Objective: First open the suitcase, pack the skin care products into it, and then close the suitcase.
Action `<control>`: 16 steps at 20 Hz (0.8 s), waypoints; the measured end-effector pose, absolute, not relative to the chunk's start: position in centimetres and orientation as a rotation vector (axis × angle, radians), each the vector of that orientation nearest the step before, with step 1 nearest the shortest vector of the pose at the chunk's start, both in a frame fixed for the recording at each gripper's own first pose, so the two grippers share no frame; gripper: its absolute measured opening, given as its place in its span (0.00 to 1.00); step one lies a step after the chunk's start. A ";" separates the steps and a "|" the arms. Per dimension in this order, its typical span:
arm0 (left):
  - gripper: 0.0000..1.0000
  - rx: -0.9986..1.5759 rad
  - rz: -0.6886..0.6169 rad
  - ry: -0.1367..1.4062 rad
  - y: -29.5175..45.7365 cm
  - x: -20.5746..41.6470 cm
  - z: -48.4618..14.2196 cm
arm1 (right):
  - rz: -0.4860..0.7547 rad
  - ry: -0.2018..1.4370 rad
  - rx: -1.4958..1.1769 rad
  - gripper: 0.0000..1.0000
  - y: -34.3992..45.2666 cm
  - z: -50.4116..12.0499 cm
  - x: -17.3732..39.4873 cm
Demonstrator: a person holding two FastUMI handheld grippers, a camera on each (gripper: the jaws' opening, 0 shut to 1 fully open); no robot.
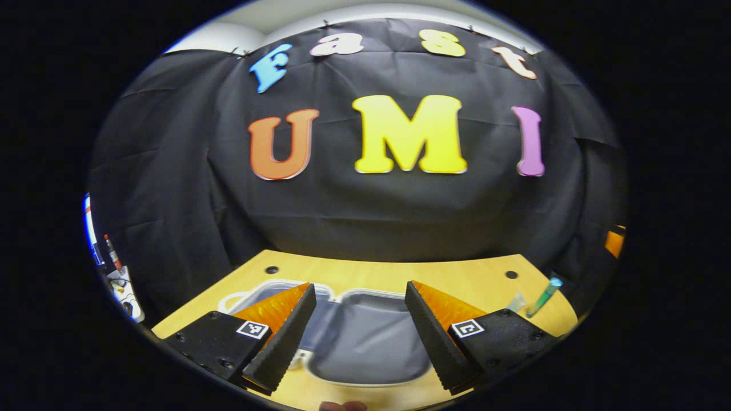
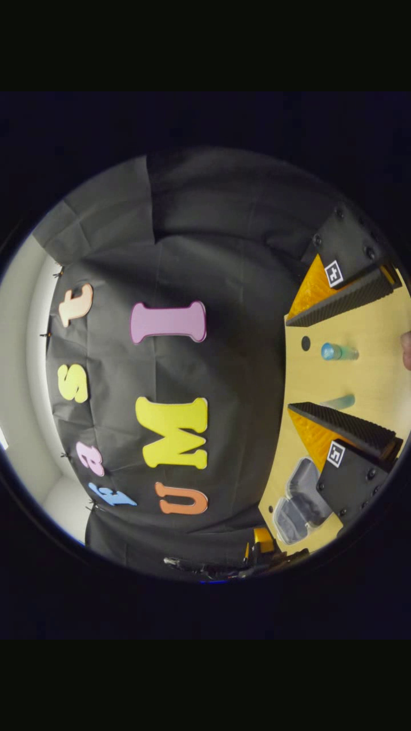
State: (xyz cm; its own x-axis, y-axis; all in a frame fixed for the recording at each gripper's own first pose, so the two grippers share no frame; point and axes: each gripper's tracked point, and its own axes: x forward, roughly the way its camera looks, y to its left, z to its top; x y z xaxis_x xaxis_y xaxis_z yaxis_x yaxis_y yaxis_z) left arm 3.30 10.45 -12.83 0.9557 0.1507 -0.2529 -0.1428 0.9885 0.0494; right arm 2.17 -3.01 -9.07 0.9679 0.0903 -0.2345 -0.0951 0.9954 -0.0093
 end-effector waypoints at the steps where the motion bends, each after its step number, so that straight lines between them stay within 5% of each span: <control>1: 1.00 0.038 0.115 0.264 7.7 3.4 -13.4 | 0.091 0.245 -0.023 0.78 -4.0 -9.5 2.2; 8: 1.00 0.034 -0.094 0.350 -7.0 4.1 -20.2 | 0.091 0.316 -0.070 0.79 -10.1 -12.1 1.7; 16: 1.00 0.012 -0.132 0.521 -14.0 9.1 -31.2 | 0.047 0.383 -0.099 0.79 -15.6 -16.2 1.2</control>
